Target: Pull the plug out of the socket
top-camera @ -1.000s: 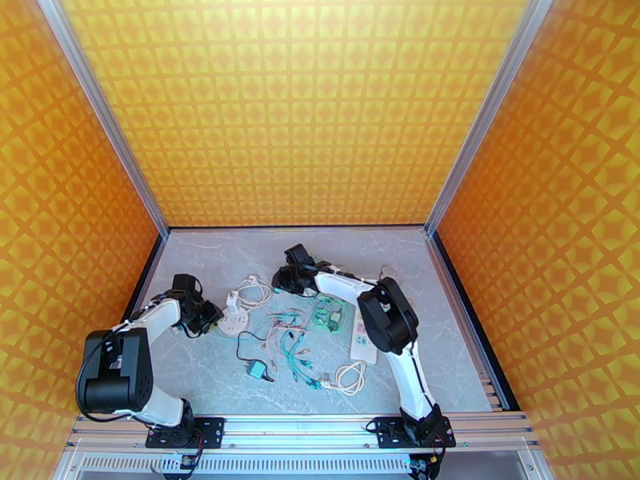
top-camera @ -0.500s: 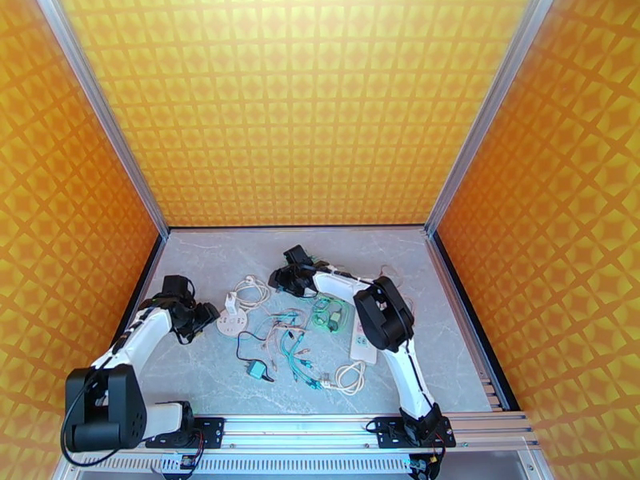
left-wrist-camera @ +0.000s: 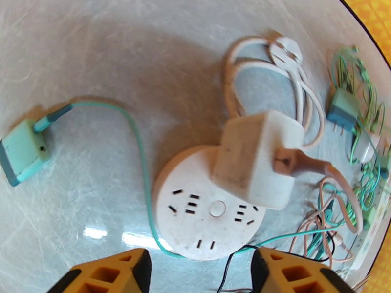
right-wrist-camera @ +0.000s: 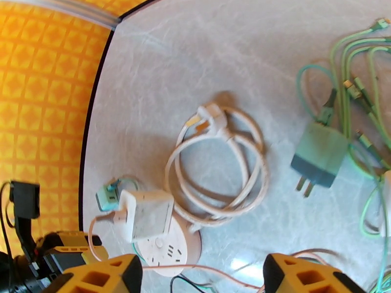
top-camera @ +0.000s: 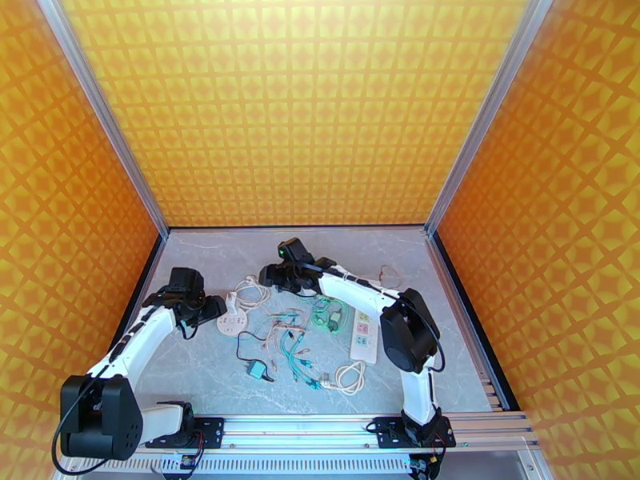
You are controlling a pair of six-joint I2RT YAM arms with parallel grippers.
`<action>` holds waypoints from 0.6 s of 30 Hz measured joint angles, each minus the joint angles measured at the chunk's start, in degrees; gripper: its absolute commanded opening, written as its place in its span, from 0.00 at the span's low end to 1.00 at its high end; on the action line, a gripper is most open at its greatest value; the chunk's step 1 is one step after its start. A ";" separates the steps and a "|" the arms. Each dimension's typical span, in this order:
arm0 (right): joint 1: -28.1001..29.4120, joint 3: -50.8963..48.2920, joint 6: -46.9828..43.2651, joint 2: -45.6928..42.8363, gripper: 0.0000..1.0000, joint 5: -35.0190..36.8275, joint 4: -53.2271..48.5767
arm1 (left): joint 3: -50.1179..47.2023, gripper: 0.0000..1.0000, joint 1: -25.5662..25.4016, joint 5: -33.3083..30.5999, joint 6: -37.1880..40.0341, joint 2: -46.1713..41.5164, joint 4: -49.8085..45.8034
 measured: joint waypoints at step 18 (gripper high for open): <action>1.33 -9.70 -0.50 -8.07 0.47 -0.04 3.39 | 7.76 0.51 -5.27 -3.76 9.97 15.06 1.79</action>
